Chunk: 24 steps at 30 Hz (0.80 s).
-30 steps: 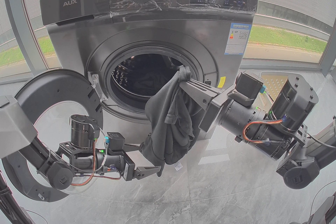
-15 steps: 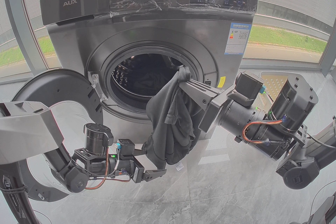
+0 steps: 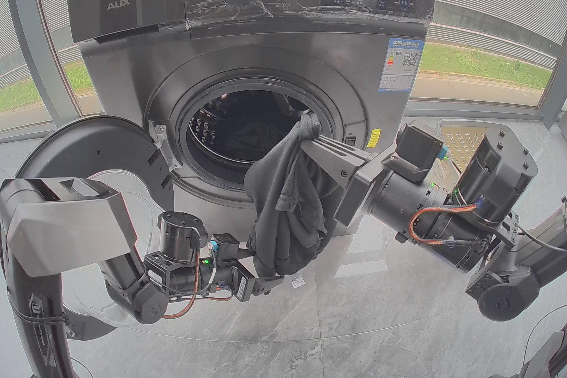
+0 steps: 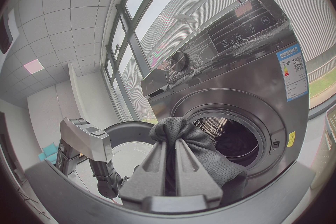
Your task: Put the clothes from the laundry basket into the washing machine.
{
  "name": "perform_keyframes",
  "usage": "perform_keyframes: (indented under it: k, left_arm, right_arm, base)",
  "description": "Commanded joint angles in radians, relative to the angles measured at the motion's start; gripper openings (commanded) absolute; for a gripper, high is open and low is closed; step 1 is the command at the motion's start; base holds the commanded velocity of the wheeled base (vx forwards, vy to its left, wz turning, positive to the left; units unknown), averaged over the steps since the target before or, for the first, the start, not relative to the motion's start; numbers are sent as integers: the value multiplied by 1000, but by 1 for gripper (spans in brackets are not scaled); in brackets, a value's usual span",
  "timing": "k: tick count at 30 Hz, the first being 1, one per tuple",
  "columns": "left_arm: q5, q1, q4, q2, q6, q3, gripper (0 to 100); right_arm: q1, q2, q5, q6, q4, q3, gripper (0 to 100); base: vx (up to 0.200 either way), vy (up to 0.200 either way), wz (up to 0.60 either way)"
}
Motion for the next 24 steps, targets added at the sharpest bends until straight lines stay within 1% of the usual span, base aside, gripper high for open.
perform_keyframes:
  k: [1,3,5,10,13,14,16,20,22,23,24]
  left_arm:
    - [7,-1,-6,29,-1,-32,0]
    - [22,-1,-14,28,1,-38,0]
    - [24,-1,-32,23,-1,-41,0]
    - [24,-1,-130,14,-8,-22,0]
    - [24,1,-210,-12,-4,38,0]
    - [24,1,-236,-35,1,68,0]
    - [19,3,-272,-70,1,130,0]
    - [13,10,-353,-139,2,232,0]
    - [13,10,-353,-139,2,232,0]
    - [7,18,-416,-173,2,281,0]
    - [7,19,-422,-176,2,284,0]
  right_arm:
    - [1,-5,0,0,-2,4,0]
    - [-1,-5,0,1,-2,5,0]
    - [-1,-7,0,1,-2,10,0]
    - [-4,-2,2,1,-3,15,0]
    - [-18,1,6,1,-2,15,0]
    - [-19,2,3,0,-2,13,0]
    - [-33,11,2,0,-2,12,0]
    - [-90,51,-1,-4,-2,2,0]
    - [-90,51,-1,-4,-2,2,0]
    - [-128,73,-6,-5,0,-1,0]
    - [-133,76,-6,-5,0,-1,0]
  base:
    - [0,0,0]
    - [0,0,0]
    - [0,0,0]
    - [0,0,0]
    - [0,0,0]
    - [0,0,0]
    - [0,0,0]
    - [0,0,0]
    - [0,0,0]
    - [0,0,0]
    - [0,0,0]
